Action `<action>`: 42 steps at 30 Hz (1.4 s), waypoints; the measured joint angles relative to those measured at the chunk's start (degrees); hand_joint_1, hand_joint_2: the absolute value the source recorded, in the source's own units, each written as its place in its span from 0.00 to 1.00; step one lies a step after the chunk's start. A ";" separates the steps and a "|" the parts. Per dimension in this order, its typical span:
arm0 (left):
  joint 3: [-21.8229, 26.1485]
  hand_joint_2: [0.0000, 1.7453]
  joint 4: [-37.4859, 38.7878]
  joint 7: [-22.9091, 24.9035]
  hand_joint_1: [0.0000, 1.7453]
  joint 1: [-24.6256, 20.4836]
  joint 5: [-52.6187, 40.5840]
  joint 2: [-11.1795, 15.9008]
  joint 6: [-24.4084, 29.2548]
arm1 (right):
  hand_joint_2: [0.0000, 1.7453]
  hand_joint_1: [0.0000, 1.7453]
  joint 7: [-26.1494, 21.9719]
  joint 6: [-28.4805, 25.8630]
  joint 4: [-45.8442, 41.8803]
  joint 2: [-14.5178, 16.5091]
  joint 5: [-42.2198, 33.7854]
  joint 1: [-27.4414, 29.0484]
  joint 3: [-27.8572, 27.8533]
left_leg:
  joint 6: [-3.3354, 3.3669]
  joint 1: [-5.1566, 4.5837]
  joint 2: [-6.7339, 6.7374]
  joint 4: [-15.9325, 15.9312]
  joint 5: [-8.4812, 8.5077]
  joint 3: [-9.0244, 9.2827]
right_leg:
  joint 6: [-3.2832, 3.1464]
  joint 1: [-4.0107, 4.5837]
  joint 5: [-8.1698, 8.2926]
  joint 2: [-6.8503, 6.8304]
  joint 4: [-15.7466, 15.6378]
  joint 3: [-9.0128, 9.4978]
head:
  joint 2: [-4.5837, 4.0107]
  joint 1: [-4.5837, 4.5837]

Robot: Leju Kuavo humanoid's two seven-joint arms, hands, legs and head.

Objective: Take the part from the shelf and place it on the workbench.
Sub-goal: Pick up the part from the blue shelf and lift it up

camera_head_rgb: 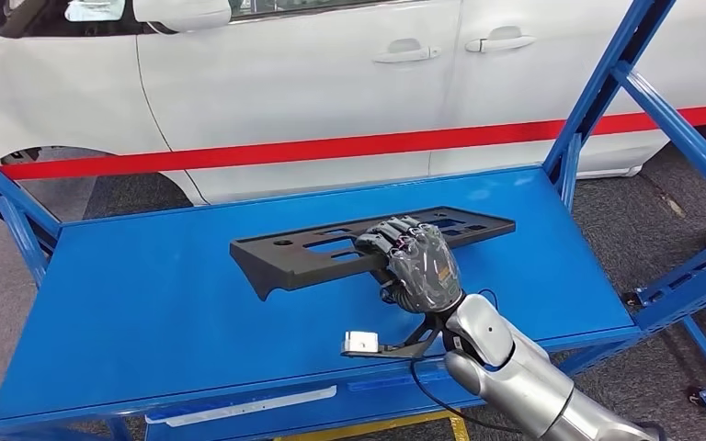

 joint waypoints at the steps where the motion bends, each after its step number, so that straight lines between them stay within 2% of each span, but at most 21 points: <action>1: 0.09 1.00 0.00 -0.04 0.00 -0.03 0.16 0.12 -0.05 | 1.00 1.00 0.05 0.12 0.04 0.05 0.21 -0.42 0.28 | 0.04 -0.11 0.11 3.64 -2.43 -1.18 | -0.41 0.27 0.42 -0.12 0.01 -0.59 | 0.00 0.01; 3: 0.32 1.00 0.00 -0.12 0.00 -0.05 0.40 0.41 -0.28 | 1.00 1.00 0.37 0.35 0.28 0.32 0.62 -1.63 1.34 | 0.34 -0.44 0.14 8.95 -4.90 -2.30 | -0.91 0.96 1.34 -0.28 0.04 -1.87 | 0.01 0.00; 4: 0.41 1.00 0.00 -0.15 0.00 -0.05 0.43 0.55 -0.40 | 1.00 1.00 0.63 0.38 0.38 0.43 0.67 -2.19 1.90 | 0.72 -0.67 0.14 9.18 -4.55 -1.62 | -1.07 1.34 1.81 -0.30 0.06 -2.48 | 0.01 0.00; 6: 0.56 1.00 -0.01 -0.16 0.00 -0.12 0.43 0.72 -0.50 | 1.00 1.00 1.13 0.25 0.28 0.55 0.47 -2.87 2.62 | 2.28 -1.54 0.13 3.70 -1.84 2.81 | -1.22 1.97 2.68 -0.36 0.06 -3.43 | 0.01 0.00; 9: 0.74 1.00 -0.09 -0.19 0.00 -0.27 0.51 1.21 -0.39 | 1.00 1.00 1.42 0.09 -0.37 0.55 0.22 -3.25 3.08 | 4.57 -2.98 0.37 -6.34 -0.52 9.17 | -0.85 2.14 3.81 -0.87 -0.11 -3.93 | 0.00 0.02; 12: 1.21 1.00 -0.11 -0.41 0.00 -0.28 1.43 1.64 -0.37 | 1.00 1.00 1.73 0.17 -0.43 1.41 0.34 -4.74 4.61 | 4.66 -3.17 0.64 -8.58 0.79 9.25 | 0.09 1.76 5.02 -1.09 -0.69 -4.02 | 0.00 0.02; 14: 1.73 1.00 -0.11 -0.58 0.00 -0.38 2.28 2.16 -0.63 | 1.00 1.00 2.41 0.52 0.11 3.13 0.56 -7.09 6.91 | 4.97 -2.77 1.06 -9.72 2.54 8.73 | 0.57 1.78 2.74 -0.86 0.74 -4.87 | -0.01 0.05; 17: 2.57 1.00 -0.11 -0.52 0.00 -0.47 2.87 2.99 -1.14 | 1.00 1.00 3.35 1.21 1.88 6.20 0.35 -10.87 10.38 | 5.00 -2.51 1.52 -9.99 4.63 6.58 | 1.28 1.21 -5.00 -0.69 9.63 -7.02 | -0.01 0.05; 19: 2.92 1.00 -0.11 -0.29 0.00 -0.43 2.95 3.32 -1.26 | 1.00 1.00 3.14 1.11 2.82 7.54 -0.64 -12.39 12.07 | 4.66 -2.34 1.49 -9.51 5.64 4.82 | 1.84 0.70 -5.47 -0.71 13.53 -6.62 | 0.00 0.04; 21: 3.23 1.00 -0.12 -0.15 0.00 -0.37 3.08 3.51 -1.27 | 1.00 1.00 2.65 0.89 3.18 8.12 -2.06 -13.34 13.35 | 4.12 -1.98 1.26 -8.45 6.31 2.96 | 2.34 0.34 -2.63 -0.74 10.15 -2.72 | 0.00 0.04; 23: 3.52 1.00 -0.11 -0.12 0.00 -0.27 2.99 3.56 -1.24 | 1.00 1.00 2.39 0.71 3.03 8.21 -3.42 -13.85 14.04 | 3.49 -1.78 1.06 -7.09 6.69 1.37 | 2.40 0.39 -2.13 -0.70 3.11 2.17 | 0.01 0.03; 25: 3.62 1.00 -0.11 -0.32 0.00 -0.08 2.29 3.38 -0.90 | 1.00 1.00 2.21 0.46 1.69 7.13 -5.28 -13.39 14.26 | 2.71 -1.77 0.99 -6.32 7.22 0.58 | 1.85 0.77 -3.22 -0.62 -0.52 3.84 | 0.01 0.02; 27: 3.51 1.00 -0.11 -0.73 0.00 0.34 1.47 2.89 -0.16 | 1.00 1.00 1.48 0.07 -0.97 4.70 -7.46 -11.55 13.99 | 1.85 -1.66 0.84 -6.27 7.81 0.35 | 0.88 0.93 -2.70 -0.70 -0.99 3.47 | -0.01 0.04; 28: 3.44 1.00 -0.10 -0.95 0.00 0.54 1.19 2.58 0.22 | 1.00 1.00 0.86 -0.13 -2.42 3.35 -8.29 -10.31 13.60 | 1.54 -1.57 0.73 -5.93 7.23 0.06 | 0.30 0.87 -2.16 -0.83 -1.12 3.23 | -0.01 0.03; 30: 3.35 1.00 -0.09 -1.18 0.00 0.76 0.88 2.04 0.74 | 1.00 1.00 -0.28 -0.36 -4.85 1.02 -9.19 -7.75 12.41 | 1.13 -1.33 0.55 -2.50 3.11 -1.15 | -0.81 0.67 -0.88 -1.09 -1.48 2.26 | -0.01 0.02; 32: 3.33 1.00 -0.08 -1.27 0.00 0.76 0.78 1.60 0.87 | 1.00 1.00 -0.86 -0.36 -6.51 -0.65 -9.56 -5.67 10.97 | 0.81 -1.15 0.54 4.31 -2.48 -2.71 | -1.19 0.82 0.32 -1.07 -1.45 0.72 | -0.01 0.00; 33: 3.31 1.00 -0.08 -1.29 0.00 0.72 0.77 1.49 0.89 | 1.00 1.00 -0.97 -0.31 -7.08 -1.17 -9.66 -4.84 10.35 | 0.67 -1.09 0.54 7.41 -3.86 -3.05 | -1.11 0.90 0.95 -1.00 -1.38 -0.08 | 0.00 0.00; 35: 3.26 1.00 -0.08 -1.31 0.00 0.56 0.80 1.40 0.89 | 1.00 1.00 -1.07 -0.11 -7.83 -1.95 -9.70 -3.74 9.39 | 0.67 -1.05 0.49 9.00 -2.76 -1.52 | -0.79 0.96 2.20 -0.54 -1.17 -1.71 | 0.01 0.00; 37: 3.21 1.00 -0.09 -1.17 0.00 0.48 0.91 1.38 0.89 | 1.00 1.00 -1.07 0.22 -8.30 -2.31 -9.68 -3.32 8.62 | 1.21 -1.05 -0.40 3.28 -0.05 3.60 | -0.33 0.91 3.42 0.21 -0.94 -3.24 | 0.01 -0.01; 39: 3.19 1.00 -0.09 -0.91 0.00 0.54 1.02 1.36 0.90 | 1.00 1.00 -1.07 0.68 -8.66 -2.37 -9.66 -3.37 7.87 | 1.86 -1.20 -1.99 -4.70 -0.17 9.18 | 0.26 0.92 4.62 0.93 -0.87 -4.28 | 0.01 -0.01; 42: 3.19 1.00 -0.08 -0.64 0.00 0.49 1.25 1.19 0.89 | 1.00 1.00 -1.07 1.26 -8.85 -2.40 -9.52 -3.43 7.17 | 2.43 -1.57 -1.93 -8.41 -0.54 10.75 | 1.51 0.83 6.58 2.10 -1.60 -4.70 | 0.00 0.01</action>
